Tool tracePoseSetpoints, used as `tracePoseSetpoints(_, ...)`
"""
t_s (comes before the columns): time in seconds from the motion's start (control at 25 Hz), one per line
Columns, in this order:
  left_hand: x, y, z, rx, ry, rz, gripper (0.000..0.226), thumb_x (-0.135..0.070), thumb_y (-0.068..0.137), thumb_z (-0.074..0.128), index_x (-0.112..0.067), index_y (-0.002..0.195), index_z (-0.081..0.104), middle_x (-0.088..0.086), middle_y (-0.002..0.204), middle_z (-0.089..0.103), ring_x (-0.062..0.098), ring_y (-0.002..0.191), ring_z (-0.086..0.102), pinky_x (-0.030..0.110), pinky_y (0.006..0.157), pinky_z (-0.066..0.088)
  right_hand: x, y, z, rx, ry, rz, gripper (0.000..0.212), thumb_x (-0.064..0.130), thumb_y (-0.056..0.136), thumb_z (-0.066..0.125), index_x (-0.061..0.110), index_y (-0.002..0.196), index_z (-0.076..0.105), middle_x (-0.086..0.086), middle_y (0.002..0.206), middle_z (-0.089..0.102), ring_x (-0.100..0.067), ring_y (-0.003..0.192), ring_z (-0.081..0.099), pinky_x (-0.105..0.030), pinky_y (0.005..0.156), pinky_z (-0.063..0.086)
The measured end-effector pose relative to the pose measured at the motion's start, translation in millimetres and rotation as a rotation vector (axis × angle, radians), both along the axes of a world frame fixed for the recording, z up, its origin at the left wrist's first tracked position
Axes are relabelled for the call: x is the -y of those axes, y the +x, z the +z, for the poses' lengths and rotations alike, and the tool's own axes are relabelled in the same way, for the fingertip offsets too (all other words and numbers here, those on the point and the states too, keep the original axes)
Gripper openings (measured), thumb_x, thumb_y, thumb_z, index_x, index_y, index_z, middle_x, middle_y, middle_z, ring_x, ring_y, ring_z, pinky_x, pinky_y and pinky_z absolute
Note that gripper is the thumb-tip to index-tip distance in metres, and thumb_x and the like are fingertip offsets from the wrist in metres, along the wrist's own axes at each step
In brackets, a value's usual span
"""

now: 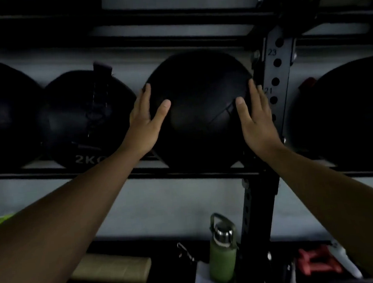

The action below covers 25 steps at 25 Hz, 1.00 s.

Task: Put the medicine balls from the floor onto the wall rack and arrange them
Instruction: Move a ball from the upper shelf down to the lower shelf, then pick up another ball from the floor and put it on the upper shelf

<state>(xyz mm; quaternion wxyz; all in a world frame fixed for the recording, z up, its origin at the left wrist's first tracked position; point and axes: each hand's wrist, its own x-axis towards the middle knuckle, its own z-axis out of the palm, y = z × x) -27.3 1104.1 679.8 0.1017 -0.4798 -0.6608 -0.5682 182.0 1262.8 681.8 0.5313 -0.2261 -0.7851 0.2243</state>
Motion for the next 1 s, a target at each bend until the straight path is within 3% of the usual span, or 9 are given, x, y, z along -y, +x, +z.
tracePoseSetpoints(0.16,29,12,-91,0.047,-0.06,-0.093,0.086,-0.05,0.104,0.057,-0.033,0.171,0.004,-0.005,0.181,0.003,0.01,0.165,0.007,0.027,0.126,0.012,32,18,-75,0.003,-0.032,-0.064,0.066,0.047,0.103,0.048,0.038,0.162,0.019,0.001,0.171,0.02,-0.024,0.157,0.024,-0.036,0.121,0.024)
tracePoseSetpoints(0.28,51,15,-176,0.145,-0.256,-0.21,0.07,-0.04,0.103,0.065,-0.031,0.165,0.035,-0.008,0.166,0.044,0.002,0.149,0.038,0.017,0.111,0.035,66,28,-156,0.092,-0.109,-0.137,0.047,0.032,0.1,0.055,0.028,0.147,0.05,-0.007,0.142,0.056,-0.026,0.121,0.061,-0.032,0.096,0.048)
tracePoseSetpoints(0.4,81,27,-288,0.289,-0.598,-0.352,0.037,-0.022,0.099,0.072,-0.014,0.135,0.068,0.009,0.132,0.074,0.019,0.12,0.068,0.025,0.096,0.046,119,45,-278,0.413,-0.413,-0.177,0.031,0.021,0.096,0.062,0.02,0.126,0.069,-0.013,0.121,0.073,-0.027,0.108,0.069,-0.03,0.085,0.049)
tracePoseSetpoints(0.48,109,42,-364,0.359,-0.841,-0.477,0.022,-0.012,0.099,0.071,-0.016,0.121,0.069,0.014,0.122,0.076,0.018,0.109,0.067,0.031,0.1,0.052,165,72,-362,0.62,-0.652,-0.162,0.018,0.019,0.097,0.06,0.023,0.106,0.074,-0.018,0.114,0.076,-0.027,0.1,0.069,-0.039,0.087,0.053)
tracePoseSetpoints(0.56,141,57,-426,0.349,-1.036,-0.537,0.017,-0.016,0.1,0.07,-0.021,0.116,0.07,0.006,0.118,0.075,0.018,0.114,0.067,0.037,0.108,0.052,214,109,-427,0.793,-0.879,-0.152,0.017,0.023,0.097,0.057,0.03,0.091,0.071,-0.016,0.107,0.077,-0.029,0.096,0.07,-0.043,0.084,0.055)
tracePoseSetpoints(0.64,172,81,-480,0.341,-1.227,-0.614,0.024,-0.024,0.101,0.069,-0.018,0.124,0.072,0.004,0.125,0.075,0.015,0.116,0.069,0.025,0.099,0.056,265,150,-482,0.923,-1.131,-0.187,0.023,0.031,0.102,0.052,0.023,0.11,0.071,-0.012,0.115,0.073,-0.03,0.103,0.069,-0.042,0.087,0.055)
tracePoseSetpoints(0.76,215,125,-537,0.357,-1.467,-0.744,0.034,-0.03,0.103,0.066,-0.016,0.133,0.07,0.003,0.133,0.072,0.004,0.107,0.063,0.005,0.077,0.044,339,204,-543,0.927,-1.399,-0.291,0.034,0.03,0.105,0.049,0.015,0.129,0.067,-0.014,0.128,0.068,-0.035,0.116,0.065,-0.043,0.097,0.053)
tracePoseSetpoints(0.88,250,159,-566,0.356,-1.61,-0.787,0.038,-0.029,0.104,0.064,-0.013,0.139,0.067,0.006,0.139,0.069,0.014,0.122,0.062,0.023,0.095,0.046,405,239,-577,0.861,-1.521,-0.441,0.036,0.031,0.103,0.05,0.011,0.124,0.07,-0.017,0.122,0.073,-0.036,0.114,0.067,-0.037,0.091,0.051)
tracePoseSetpoints(1.0,277,187,-581,0.236,-1.731,-0.808,0.04,-0.03,0.105,0.062,-0.013,0.141,0.066,0.006,0.143,0.067,0.021,0.135,0.061,0.031,0.11,0.045,464,267,-599,0.765,-1.645,-0.495,0.039,0.024,0.106,0.045,0.008,0.137,0.063,-0.017,0.135,0.067,-0.034,0.124,0.064,-0.039,0.101,0.051)
